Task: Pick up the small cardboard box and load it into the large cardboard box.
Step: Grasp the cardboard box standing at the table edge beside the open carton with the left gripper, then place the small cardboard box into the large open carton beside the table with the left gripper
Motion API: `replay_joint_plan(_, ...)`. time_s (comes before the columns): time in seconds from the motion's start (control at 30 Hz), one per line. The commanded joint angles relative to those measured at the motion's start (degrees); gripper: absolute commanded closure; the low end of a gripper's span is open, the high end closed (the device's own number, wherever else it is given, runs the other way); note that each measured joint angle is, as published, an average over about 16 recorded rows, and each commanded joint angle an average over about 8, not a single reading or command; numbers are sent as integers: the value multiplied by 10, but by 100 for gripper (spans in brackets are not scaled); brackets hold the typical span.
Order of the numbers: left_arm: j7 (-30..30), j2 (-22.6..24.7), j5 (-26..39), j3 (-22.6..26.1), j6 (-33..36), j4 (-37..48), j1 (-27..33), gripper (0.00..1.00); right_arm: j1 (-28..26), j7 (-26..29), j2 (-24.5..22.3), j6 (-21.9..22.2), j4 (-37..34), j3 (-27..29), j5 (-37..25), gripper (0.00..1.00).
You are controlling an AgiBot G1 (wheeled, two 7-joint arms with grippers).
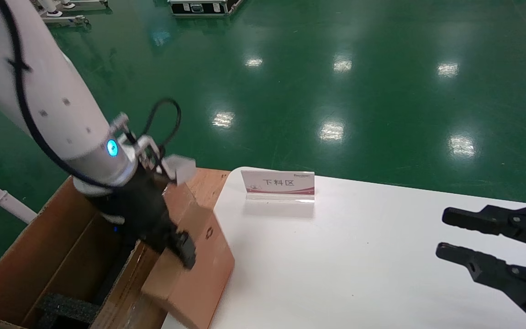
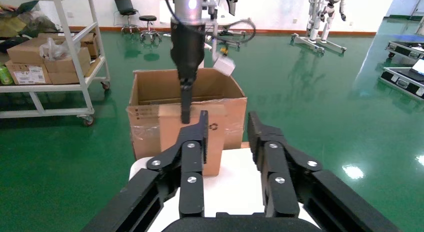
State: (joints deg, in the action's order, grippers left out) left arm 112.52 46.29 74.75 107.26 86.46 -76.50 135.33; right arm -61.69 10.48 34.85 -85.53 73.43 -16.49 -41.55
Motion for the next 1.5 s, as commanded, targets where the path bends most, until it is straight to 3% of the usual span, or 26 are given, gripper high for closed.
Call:
replay_joint_plan(0.03, -4, -1, 0, -5, -2, 3, 9, 100, 0, 0, 0, 0, 0, 0, 0, 100)
replay_joint_plan(0.37, -23, -3, -4, -47, 22, 6, 130, 100, 0, 0, 0, 0, 0, 0, 0, 100)
replay_joint_plan(0.53, -42, 1, -8, -42, 41, 12, 203, 100, 0, 0, 0, 0, 0, -1, 0, 100)
replay_joint_plan(1.03, -113, -4, -43, 116, 82, 44, 367, 100, 0, -1, 0, 0, 0, -1, 1, 100)
replay_joint_plan(1.4, -189, -17, -43, 233, 85, 79, 385, 100, 0, -1, -1, 0, 0, -2, 1, 100)
replay_joint_plan(1.43, -196, -21, -44, 243, 85, 82, 385, 100, -1, -1, -1, 0, 0, -2, 1, 96)
replay_joint_plan(1.5, -211, -29, -44, 261, 84, 86, 385, 100, -1, -1, -1, 1, 0, -2, 1, 71)
